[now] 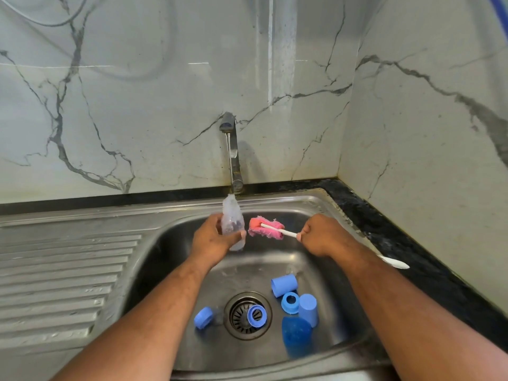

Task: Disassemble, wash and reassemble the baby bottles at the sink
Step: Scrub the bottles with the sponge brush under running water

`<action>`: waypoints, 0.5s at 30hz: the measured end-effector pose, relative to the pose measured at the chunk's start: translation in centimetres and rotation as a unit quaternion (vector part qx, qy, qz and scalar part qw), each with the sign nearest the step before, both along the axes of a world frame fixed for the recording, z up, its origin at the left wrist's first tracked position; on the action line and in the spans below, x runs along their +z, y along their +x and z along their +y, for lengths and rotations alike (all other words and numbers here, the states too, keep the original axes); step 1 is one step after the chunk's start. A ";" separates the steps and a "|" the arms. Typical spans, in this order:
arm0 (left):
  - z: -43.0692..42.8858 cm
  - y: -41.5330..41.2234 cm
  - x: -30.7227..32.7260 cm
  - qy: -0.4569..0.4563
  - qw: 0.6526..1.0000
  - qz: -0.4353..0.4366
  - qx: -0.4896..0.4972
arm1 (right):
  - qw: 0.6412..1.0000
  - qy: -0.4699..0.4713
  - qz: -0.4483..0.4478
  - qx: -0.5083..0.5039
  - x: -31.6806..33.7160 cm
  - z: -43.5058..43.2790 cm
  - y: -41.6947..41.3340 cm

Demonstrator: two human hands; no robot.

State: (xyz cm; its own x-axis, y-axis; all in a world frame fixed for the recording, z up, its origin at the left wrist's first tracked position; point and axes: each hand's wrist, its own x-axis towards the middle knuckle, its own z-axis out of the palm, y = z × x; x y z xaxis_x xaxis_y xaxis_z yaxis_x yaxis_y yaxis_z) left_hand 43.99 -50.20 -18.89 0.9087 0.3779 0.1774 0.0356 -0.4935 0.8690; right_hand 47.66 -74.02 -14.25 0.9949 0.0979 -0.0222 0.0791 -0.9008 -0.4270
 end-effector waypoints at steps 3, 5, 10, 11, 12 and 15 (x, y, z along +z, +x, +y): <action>-0.2 -0.2 -0.2 0.006 1.000 0.000 -0.002 | 1.000 0.001 -0.002 0.000 0.0 0.1 -0.1; -0.2 -0.1 0.0 -0.012 1.000 -0.015 0.004 | 1.000 0.003 -0.002 0.000 0.0 0.1 -0.1; -0.5 -0.1 0.0 -0.021 1.000 -0.022 -0.008 | 1.000 0.000 -0.004 0.003 0.0 0.2 -0.2; -0.5 -0.1 0.2 -0.037 0.999 -0.039 -0.003 | 1.000 0.003 -0.004 0.003 0.0 0.2 -0.2; -0.6 -0.1 0.5 -0.051 0.998 -0.048 -0.010 | 1.000 0.007 -0.004 0.003 0.0 0.2 -0.2; -0.3 -0.3 0.2 -0.079 0.993 0.000 -0.087 | 1.000 0.014 -0.007 0.007 0.3 0.2 -0.3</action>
